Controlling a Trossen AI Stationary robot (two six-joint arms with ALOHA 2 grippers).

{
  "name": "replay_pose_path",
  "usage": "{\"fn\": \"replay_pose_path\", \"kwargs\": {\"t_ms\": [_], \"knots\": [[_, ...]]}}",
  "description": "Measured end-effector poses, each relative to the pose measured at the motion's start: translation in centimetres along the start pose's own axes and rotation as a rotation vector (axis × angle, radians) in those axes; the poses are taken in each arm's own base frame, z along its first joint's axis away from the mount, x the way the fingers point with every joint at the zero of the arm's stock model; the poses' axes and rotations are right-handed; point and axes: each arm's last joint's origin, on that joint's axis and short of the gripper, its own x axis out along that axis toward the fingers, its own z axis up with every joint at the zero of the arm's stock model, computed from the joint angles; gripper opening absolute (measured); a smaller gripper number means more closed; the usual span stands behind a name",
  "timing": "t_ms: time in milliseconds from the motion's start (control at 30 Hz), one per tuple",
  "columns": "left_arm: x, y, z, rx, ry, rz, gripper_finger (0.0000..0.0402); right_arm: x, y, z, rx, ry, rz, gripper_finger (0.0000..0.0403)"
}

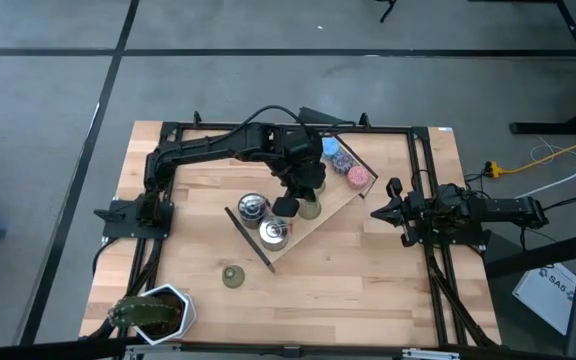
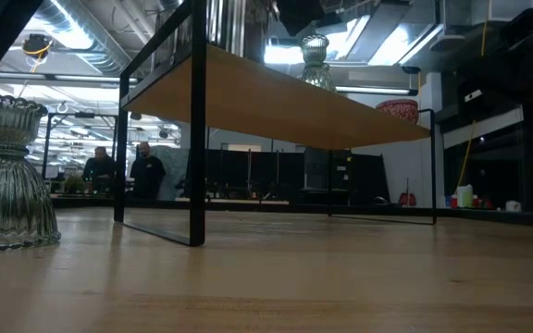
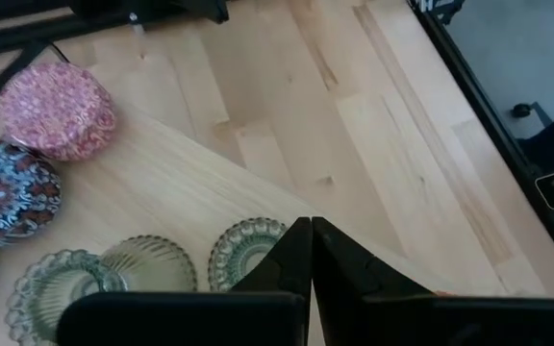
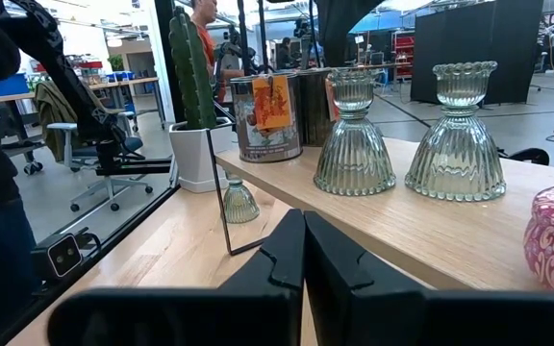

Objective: Pick & Place candle stick holders
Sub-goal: Adjust the transparent candle holder on the shelf

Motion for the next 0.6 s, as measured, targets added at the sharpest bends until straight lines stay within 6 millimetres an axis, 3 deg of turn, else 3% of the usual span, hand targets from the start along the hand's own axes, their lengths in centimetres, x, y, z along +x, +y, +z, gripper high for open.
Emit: {"fn": "replay_pose_path", "kwargs": {"t_ms": [600], "knots": [[0.81, 0.43, -0.42, -0.012, 0.029, 0.009, 0.0002, 0.0, 0.0, 0.0, 0.0, 0.0, 0.0, 0.001]]}}
